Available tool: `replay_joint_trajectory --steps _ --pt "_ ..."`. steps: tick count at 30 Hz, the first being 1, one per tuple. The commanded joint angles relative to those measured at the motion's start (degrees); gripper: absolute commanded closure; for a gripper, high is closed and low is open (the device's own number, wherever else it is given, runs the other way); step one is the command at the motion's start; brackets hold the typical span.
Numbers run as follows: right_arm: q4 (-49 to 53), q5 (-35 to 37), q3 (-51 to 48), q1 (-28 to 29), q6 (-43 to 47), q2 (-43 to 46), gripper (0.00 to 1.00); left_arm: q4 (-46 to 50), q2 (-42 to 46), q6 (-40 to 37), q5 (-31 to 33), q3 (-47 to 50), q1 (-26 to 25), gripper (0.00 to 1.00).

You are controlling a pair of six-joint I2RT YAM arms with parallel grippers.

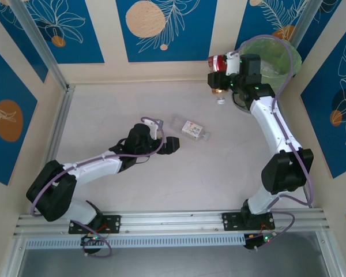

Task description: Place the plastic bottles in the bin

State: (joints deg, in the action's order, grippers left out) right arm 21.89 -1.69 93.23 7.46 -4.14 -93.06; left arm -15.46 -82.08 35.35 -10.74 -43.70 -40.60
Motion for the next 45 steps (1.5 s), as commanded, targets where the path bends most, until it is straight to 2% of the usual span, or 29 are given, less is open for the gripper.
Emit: replay_joint_trajectory --steps 1,7,13,16,18,22,31,39,45 --pt "-4.8 0.9 -0.7 -2.5 -2.3 3.2 0.48 -1.2 1.0 -1.8 -1.7 -1.4 -0.6 0.0" --pt "-4.2 2.3 3.0 -7.7 -0.4 3.4 0.48 -1.2 1.1 -1.8 -1.7 -1.7 -0.6 0.0" --pt "-7.5 0.3 4.1 -13.1 -4.0 2.9 0.48 -1.3 0.1 -1.8 -2.1 -2.4 -0.6 0.0" --pt "-10.3 3.4 3.7 -14.1 -4.8 2.6 0.48 -1.3 -0.3 -1.7 -2.7 -2.9 -0.6 0.0" --pt "-15.7 6.3 1.6 -14.6 -5.1 2.7 0.48 -1.2 -0.3 -1.6 -2.9 -3.0 -0.6 0.0" --pt "-25.1 9.9 -0.9 -15.2 -3.6 1.9 0.48 -0.4 0.0 -1.7 -2.9 -3.1 -0.6 0.0" --pt "-31.9 12.0 -0.8 -15.1 -0.6 -1.0 0.48 -0.5 0.2 -1.3 -2.4 -2.9 -0.6 0.0" --pt "-43.6 15.0 -5.2 -12.3 9.2 -2.9 0.48 -0.4 -0.1 -1.1 -2.5 -3.1 -0.6 0.0" --pt "-46.9 15.3 -7.2 -12.0 10.1 -3.6 0.48 -0.2 -0.3 -1.1 -2.3 -3.1 -0.6 0.0"
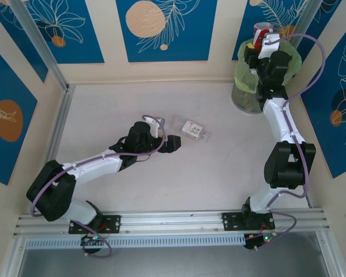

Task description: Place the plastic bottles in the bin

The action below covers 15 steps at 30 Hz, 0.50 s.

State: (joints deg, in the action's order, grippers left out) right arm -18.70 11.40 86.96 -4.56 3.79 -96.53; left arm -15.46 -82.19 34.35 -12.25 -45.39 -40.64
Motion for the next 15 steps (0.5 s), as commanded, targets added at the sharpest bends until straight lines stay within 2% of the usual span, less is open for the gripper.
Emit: replay_joint_trajectory --steps 1,15 --pt "-6.9 2.1 -1.4 0.0 2.1 -0.2 0.48 -0.2 -0.3 0.0 -0.8 -1.5 -0.6 0.0" --pt "-26.9 7.0 -8.8 0.9 2.9 -2.1 0.48 -0.1 -2.4 0.5 -1.1 -3.0 -0.7 0.0"
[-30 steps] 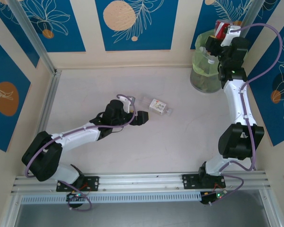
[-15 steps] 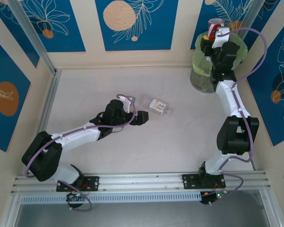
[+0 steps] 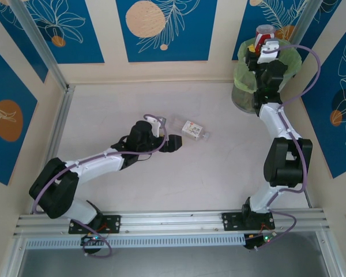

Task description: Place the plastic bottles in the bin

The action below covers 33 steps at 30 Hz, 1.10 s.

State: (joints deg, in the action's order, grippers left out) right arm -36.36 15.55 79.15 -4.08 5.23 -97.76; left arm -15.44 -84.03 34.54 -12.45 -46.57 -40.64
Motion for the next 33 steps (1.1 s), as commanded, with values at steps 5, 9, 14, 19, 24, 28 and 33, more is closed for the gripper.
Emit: replay_joint_trajectory --steps 5,9,14,19,24,28,33 --pt "-10.6 3.4 -1.7 -0.1 -1.7 -1.4 0.48 0.0 -1.4 0.3 -1.0 -2.3 -0.7 0.0" --pt "-12.5 7.6 -3.4 -2.1 -11.3 -2.2 0.47 -0.5 -2.6 0.7 -1.6 -2.7 -0.7 0.0" --pt "-11.9 9.9 -5.1 -6.1 -32.5 -4.2 0.48 -1.0 -4.1 1.8 -2.3 -3.1 -1.0 0.0" --pt "-6.3 5.0 -3.7 -10.2 -54.8 -5.7 0.5 -0.9 -4.5 2.3 -1.5 -3.1 -1.6 0.0" --pt "-1.6 1.6 -1.1 -11.4 -60.0 -6.0 0.49 -0.4 -5.2 2.3 -1.3 -3.8 -1.7 0.0" --pt "-0.1 -0.8 0.4 -12.6 -62.9 -6.9 0.42 -0.5 -6.5 2.4 -2.1 -5.1 -2.0 0.0" --pt "5.9 -3.5 3.7 -13.0 -60.3 -7.3 0.18 -0.7 -7.5 2.5 -2.7 -6.0 -2.3 0.0"
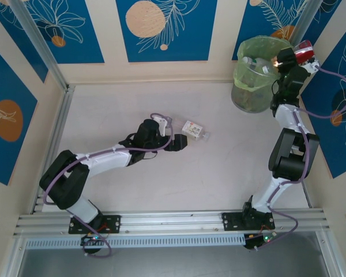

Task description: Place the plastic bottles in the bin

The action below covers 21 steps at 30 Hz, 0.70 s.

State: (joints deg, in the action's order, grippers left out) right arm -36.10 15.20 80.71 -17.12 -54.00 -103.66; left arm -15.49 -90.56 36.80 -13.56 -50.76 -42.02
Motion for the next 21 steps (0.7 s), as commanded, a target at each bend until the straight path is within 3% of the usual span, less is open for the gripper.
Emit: replay_joint_trajectory --steps 1,6,13,18,21 --pt "6.4 -3.3 2.4 0.0 -0.4 -1.3 0.14 -0.6 -1.1 0.2 -1.6 -1.9 -1.0 0.0" --pt "11.2 -1.8 2.8 0.2 2.4 0.5 0.0 -0.4 -1.4 0.1 -1.8 -2.3 -1.2 0.0" --pt "12.7 0.4 1.8 0.3 4.2 2.6 0.0 -0.3 -1.7 0.1 -2.2 -2.7 -1.3 0.0" --pt "24.0 10.2 6.9 1.9 7.2 2.0 0.0 -0.4 -1.8 0.2 -2.3 -2.4 -1.4 0.0" --pt "28.4 12.6 8.8 3.1 10.6 1.7 0.01 -0.5 -1.6 0.3 -1.9 -2.0 -1.6 0.0"
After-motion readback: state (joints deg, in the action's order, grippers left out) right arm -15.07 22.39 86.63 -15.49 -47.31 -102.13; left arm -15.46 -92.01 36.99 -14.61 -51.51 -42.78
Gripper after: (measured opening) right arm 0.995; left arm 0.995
